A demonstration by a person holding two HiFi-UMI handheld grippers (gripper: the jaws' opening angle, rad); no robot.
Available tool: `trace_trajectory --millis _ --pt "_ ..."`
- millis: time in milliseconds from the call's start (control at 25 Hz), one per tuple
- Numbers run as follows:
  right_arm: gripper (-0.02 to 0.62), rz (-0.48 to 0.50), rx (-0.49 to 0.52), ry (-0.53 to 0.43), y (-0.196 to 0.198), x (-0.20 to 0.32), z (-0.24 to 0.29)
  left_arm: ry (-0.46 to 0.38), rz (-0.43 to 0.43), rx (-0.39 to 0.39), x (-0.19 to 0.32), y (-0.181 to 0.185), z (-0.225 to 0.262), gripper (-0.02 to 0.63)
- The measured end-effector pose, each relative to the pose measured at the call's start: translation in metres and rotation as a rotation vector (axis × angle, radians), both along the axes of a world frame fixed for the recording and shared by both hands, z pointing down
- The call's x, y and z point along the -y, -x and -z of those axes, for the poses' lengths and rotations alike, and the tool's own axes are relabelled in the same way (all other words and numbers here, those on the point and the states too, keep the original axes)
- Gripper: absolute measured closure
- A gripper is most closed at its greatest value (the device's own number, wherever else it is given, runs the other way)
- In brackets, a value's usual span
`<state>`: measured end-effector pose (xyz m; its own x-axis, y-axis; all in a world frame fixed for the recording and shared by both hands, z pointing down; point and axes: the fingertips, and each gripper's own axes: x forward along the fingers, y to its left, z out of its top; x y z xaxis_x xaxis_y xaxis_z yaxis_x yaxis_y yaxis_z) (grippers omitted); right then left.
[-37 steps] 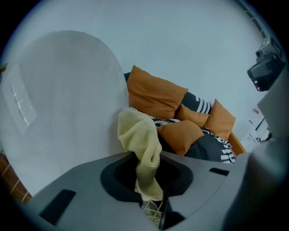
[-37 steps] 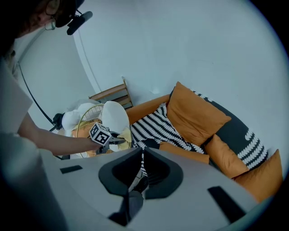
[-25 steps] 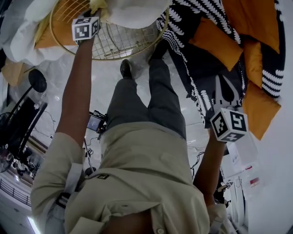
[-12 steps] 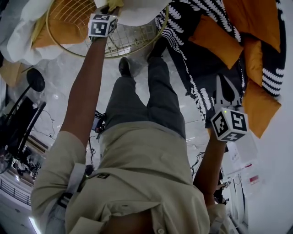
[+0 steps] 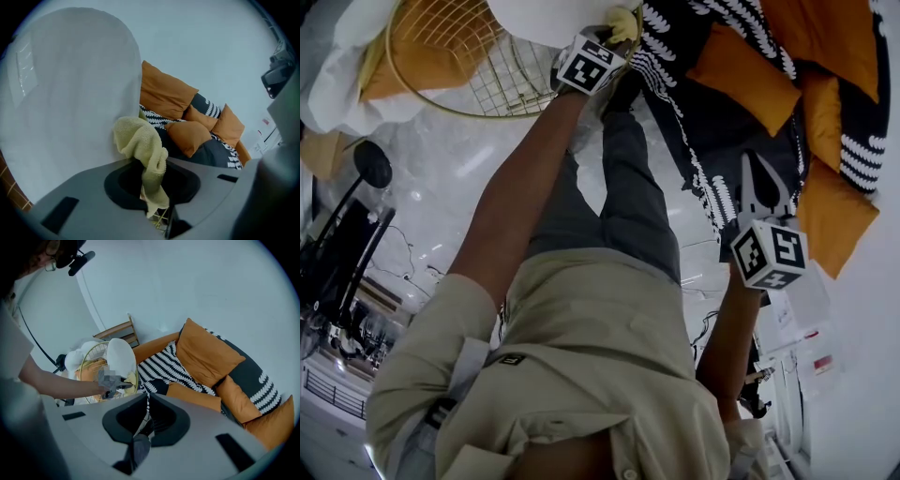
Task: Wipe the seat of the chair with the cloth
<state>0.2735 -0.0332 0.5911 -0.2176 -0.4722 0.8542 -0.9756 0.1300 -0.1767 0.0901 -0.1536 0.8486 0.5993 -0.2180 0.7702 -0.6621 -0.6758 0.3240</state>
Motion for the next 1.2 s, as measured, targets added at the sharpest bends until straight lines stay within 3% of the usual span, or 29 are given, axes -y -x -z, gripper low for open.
trace_trajectory --millis 200,520,640,920,1200 --pt "0.568 0.005 0.006 0.000 0.004 0.002 -0.001 -0.031 0.071 0.075 0.020 0.065 -0.008 0.531" --pt "0.568 0.013 0.007 0.008 0.009 0.002 -0.004 -0.027 0.420 0.253 0.059 0.259 -0.008 0.534" --pt "0.568 0.016 0.008 0.011 0.009 0.003 -0.005 -0.026 0.455 0.287 0.057 0.290 -0.006 0.534" --pt "0.568 0.020 0.008 0.009 0.013 0.008 -0.004 -0.006 0.357 0.250 0.046 0.247 -0.018 0.534" --pt "0.568 0.005 0.014 0.018 0.015 -0.002 -0.011 0.068 0.080 0.151 -0.002 0.124 -0.036 0.534"
